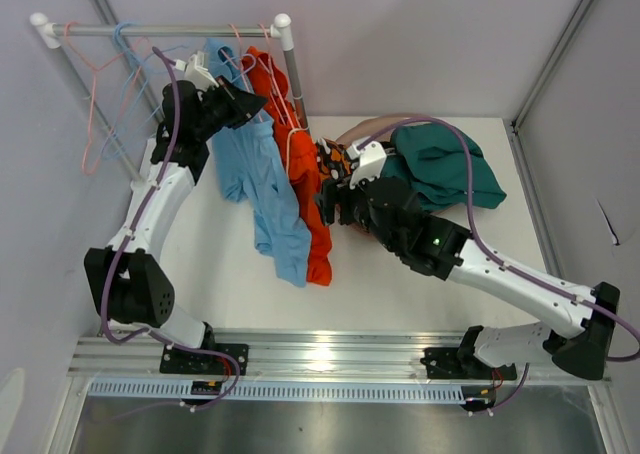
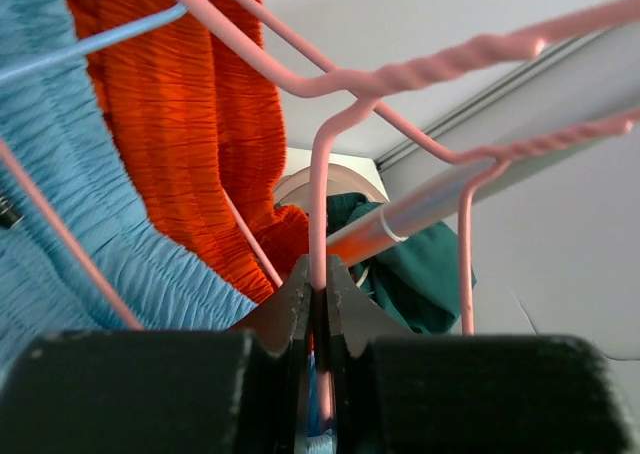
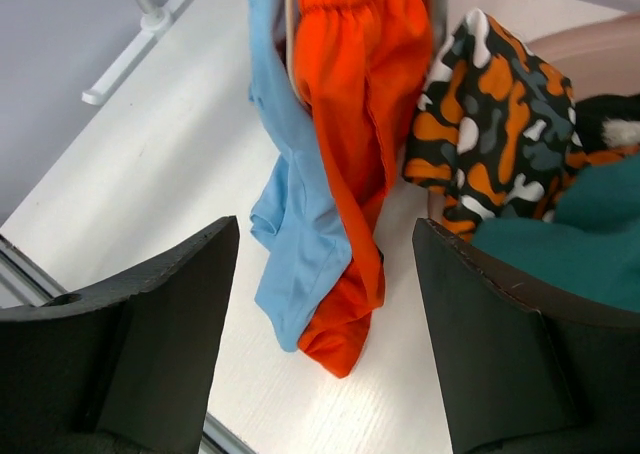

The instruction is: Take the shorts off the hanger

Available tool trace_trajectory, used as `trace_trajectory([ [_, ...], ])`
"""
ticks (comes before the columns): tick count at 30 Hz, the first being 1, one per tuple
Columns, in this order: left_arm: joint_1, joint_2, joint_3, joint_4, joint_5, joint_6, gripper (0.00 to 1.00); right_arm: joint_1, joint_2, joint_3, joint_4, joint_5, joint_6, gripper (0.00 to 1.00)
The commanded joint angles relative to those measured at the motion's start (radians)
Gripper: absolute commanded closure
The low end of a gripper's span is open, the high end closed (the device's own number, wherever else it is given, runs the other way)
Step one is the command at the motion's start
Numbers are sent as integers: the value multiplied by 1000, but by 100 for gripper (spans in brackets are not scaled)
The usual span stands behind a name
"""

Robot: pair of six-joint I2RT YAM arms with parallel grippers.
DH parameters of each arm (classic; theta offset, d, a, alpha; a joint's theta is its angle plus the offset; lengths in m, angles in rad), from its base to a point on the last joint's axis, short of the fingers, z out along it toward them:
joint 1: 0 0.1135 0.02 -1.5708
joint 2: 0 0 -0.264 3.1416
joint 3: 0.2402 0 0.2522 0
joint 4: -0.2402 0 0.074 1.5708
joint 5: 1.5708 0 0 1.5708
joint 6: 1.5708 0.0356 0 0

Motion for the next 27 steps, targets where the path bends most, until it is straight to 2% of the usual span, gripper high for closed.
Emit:
trace_trajectory([
  [1, -4, -40, 70, -26, -15, 49, 91, 18, 47, 66, 108, -30, -37, 23],
  [16, 16, -92, 176, -201, -2, 95, 92, 101, 334, 231, 240, -64, -54, 19],
  [27, 60, -116, 174, -229, 62, 70, 92, 90, 470, 244, 312, 54, -86, 19],
])
